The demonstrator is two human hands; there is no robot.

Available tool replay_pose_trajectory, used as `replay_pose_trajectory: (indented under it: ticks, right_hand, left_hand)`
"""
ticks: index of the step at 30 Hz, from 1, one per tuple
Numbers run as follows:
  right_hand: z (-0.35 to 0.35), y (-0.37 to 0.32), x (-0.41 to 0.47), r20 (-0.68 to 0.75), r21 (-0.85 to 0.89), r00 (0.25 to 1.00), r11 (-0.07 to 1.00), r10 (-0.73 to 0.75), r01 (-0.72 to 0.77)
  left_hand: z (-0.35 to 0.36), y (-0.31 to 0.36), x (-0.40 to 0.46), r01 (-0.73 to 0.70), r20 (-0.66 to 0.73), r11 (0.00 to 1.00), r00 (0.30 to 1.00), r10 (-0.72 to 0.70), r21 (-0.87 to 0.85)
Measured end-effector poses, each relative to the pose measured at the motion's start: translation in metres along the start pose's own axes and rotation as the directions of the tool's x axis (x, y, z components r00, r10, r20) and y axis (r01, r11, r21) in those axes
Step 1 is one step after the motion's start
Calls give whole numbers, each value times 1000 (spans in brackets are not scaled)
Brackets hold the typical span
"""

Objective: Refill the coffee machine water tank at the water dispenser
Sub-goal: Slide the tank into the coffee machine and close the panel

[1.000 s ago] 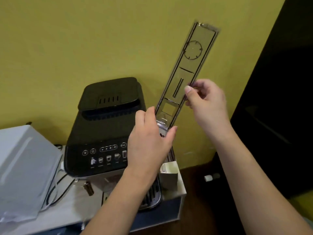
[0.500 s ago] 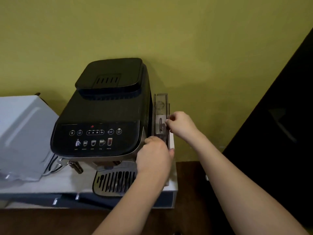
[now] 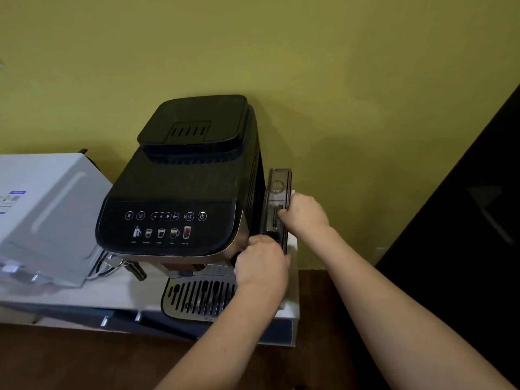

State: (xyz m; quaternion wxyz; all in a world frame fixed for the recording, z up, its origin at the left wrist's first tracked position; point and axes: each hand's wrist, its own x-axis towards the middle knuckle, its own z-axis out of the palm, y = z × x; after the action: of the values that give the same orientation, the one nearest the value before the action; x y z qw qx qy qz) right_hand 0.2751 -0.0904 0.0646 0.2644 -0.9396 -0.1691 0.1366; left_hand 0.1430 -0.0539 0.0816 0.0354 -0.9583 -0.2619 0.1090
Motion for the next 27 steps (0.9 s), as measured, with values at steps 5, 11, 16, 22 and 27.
replay_pose_trajectory:
  ticks: [5, 11, 16, 22, 27]
  right_hand:
    - [3, 6, 3, 7, 42, 1000, 999, 15, -15]
    - [5, 7, 4, 6, 76, 999, 997, 33, -34]
    - [9, 9, 11, 78, 194, 991, 973, 111, -124]
    - [18, 13, 20, 144, 366, 982, 915, 121, -167]
    - [30, 20, 24, 112, 478, 989, 868, 94, -136]
  left_hand:
    - [-1, 4, 4, -2, 10, 1000, 1000, 2, 0]
    - [0, 4, 7, -2, 19, 1000, 1000, 1, 27]
    - [0, 6, 6, -25, 44, 993, 999, 20, 113]
    - [13, 4, 9, -70, 68, 995, 996, 65, 67]
    - [20, 2, 11, -42, 18, 996, 999, 44, -75]
